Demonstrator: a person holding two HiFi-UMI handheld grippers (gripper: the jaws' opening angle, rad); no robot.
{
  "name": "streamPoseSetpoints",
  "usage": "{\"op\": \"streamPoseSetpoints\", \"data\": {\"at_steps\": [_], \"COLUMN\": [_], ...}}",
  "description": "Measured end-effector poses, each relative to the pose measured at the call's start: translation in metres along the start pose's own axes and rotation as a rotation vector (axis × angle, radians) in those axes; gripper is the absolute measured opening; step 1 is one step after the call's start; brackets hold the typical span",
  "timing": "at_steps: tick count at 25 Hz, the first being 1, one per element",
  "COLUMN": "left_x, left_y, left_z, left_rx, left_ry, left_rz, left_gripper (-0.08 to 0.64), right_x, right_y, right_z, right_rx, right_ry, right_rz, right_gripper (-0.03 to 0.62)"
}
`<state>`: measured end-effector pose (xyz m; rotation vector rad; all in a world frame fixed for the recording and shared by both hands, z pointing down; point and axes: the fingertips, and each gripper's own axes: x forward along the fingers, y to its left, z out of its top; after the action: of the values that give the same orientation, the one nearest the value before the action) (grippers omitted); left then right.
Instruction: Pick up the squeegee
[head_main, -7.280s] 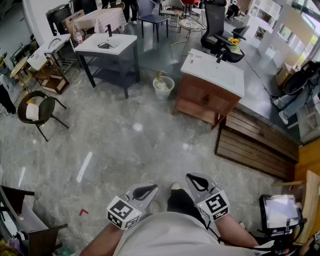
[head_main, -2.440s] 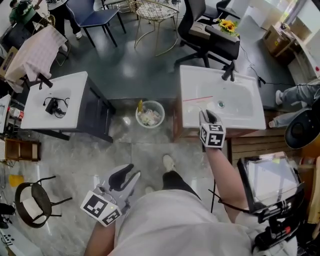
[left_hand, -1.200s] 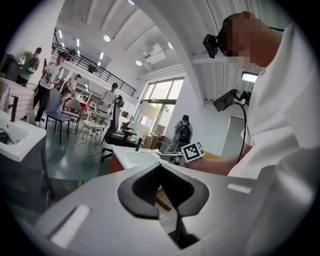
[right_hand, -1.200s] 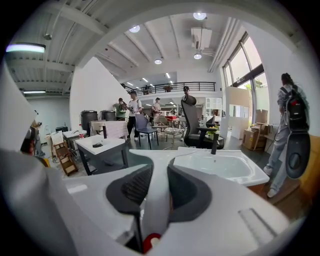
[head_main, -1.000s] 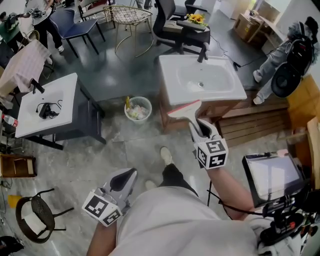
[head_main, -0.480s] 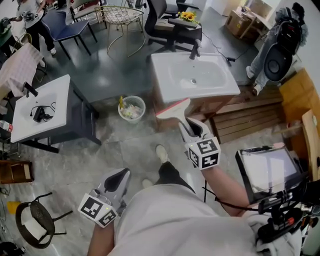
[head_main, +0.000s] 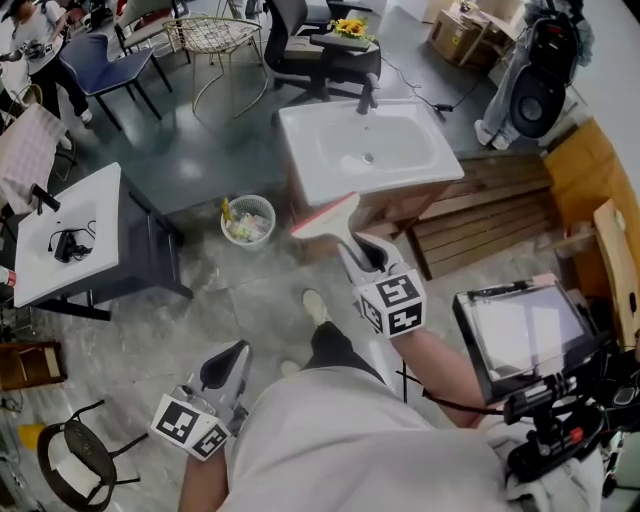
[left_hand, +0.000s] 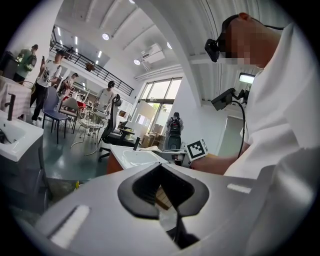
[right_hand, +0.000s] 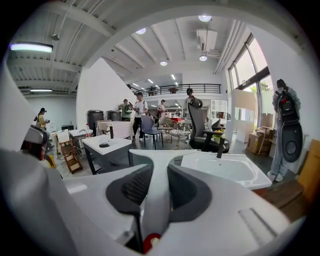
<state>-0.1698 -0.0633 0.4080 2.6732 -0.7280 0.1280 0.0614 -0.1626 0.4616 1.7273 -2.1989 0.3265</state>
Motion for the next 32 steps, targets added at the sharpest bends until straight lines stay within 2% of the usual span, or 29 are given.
{"op": "streamPoseSetpoints", "data": {"at_steps": [18, 29, 32], "left_x": [0.012, 0.006, 0.021], "left_y": [0.012, 0.029, 0.041], "left_z": [0.002, 0.015, 0.020], "left_rx": [-0.014, -0.023, -0.021], "left_ry": [0.019, 0.029, 0.032], "left_rz": [-0.013, -0.019, -0.012], "left_gripper": [0.008, 0.008, 0.008], "right_x": [0.015, 0.030, 0.047], "right_y": [-0.004, -0.004, -0.018], "right_z": [0.000, 0.005, 0.008], "right_rx": [-0.010, 0.024, 0.025], "right_ry": [0.018, 0.044, 0.043], "right_rz": [0.003, -0.021, -0.022], "right_gripper": [0.103, 0.103, 0.103]}}
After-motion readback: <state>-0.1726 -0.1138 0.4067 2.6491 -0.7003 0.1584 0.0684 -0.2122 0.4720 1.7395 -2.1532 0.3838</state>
